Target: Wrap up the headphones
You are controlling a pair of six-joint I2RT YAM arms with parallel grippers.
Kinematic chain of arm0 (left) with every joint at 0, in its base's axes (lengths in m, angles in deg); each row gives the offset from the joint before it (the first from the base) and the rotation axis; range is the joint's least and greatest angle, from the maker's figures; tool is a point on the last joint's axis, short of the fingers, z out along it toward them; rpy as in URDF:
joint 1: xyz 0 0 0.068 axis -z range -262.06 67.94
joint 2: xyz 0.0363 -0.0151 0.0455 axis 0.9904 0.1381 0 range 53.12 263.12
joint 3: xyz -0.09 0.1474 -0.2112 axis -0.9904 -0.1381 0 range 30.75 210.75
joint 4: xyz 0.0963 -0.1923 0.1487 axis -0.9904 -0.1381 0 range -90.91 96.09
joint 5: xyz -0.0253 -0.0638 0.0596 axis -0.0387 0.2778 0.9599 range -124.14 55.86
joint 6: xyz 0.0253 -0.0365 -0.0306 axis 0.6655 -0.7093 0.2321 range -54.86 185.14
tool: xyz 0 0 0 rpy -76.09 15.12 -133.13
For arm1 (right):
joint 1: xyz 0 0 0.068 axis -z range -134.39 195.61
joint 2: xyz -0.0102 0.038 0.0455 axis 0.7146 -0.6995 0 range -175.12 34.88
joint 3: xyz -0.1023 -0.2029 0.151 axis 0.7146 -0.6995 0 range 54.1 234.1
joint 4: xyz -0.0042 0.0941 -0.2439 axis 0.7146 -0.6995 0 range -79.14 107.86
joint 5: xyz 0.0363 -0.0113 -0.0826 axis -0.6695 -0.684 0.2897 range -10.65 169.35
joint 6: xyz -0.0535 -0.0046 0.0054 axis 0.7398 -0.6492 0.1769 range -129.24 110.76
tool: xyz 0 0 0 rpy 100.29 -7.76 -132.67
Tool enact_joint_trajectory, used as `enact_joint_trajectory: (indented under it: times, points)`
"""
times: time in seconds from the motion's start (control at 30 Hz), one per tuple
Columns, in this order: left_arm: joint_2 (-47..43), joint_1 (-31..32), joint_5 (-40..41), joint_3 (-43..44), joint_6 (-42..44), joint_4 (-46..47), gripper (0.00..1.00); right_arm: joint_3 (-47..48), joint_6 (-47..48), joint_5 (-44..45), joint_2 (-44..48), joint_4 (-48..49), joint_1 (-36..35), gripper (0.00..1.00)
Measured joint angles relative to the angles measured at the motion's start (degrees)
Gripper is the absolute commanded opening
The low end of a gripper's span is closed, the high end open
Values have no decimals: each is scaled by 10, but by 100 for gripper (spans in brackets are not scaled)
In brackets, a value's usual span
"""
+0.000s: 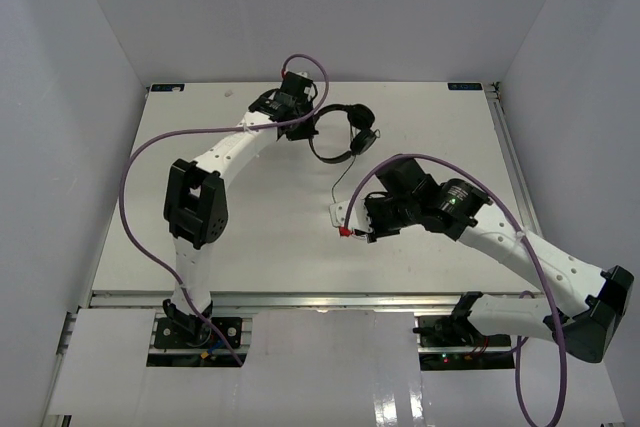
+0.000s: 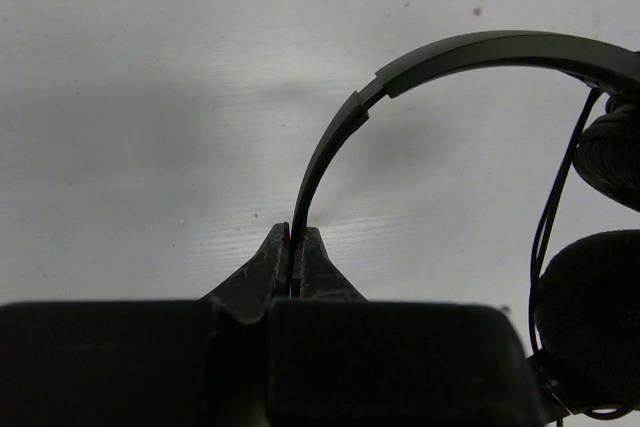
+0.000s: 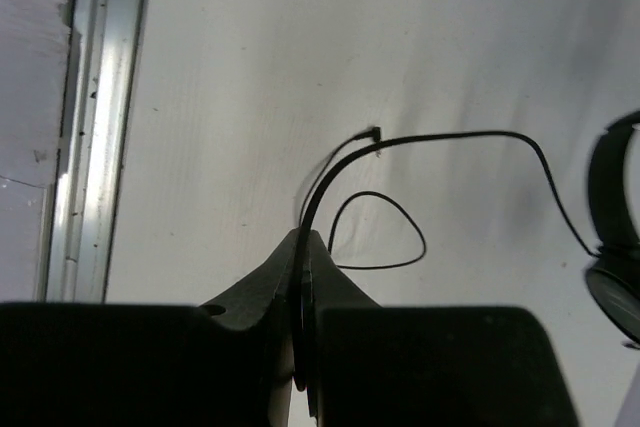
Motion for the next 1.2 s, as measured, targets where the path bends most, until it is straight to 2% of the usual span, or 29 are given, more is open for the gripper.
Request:
enact_joint_trajectory:
  times: [0.17, 0.37, 0.67, 0.87, 1.2]
  points:
    - [-2, 11, 26, -90, 49, 13, 0, 48, 0, 62, -1, 28, 25, 8]
    - [-18, 28, 47, -191, 96, 14, 0, 59, -2, 131, -2, 78, 58, 8]
    - [-115, 58, 58, -280, 144, 41, 0, 31, -8, 199, -1, 206, 150, 8]
    - [-195, 63, 28, -322, 164, 60, 0, 20, -41, 183, -19, 257, 217, 8]
    - [-345, 79, -81, -371, 182, 96, 0, 18, -135, 49, -112, 290, 322, 8]
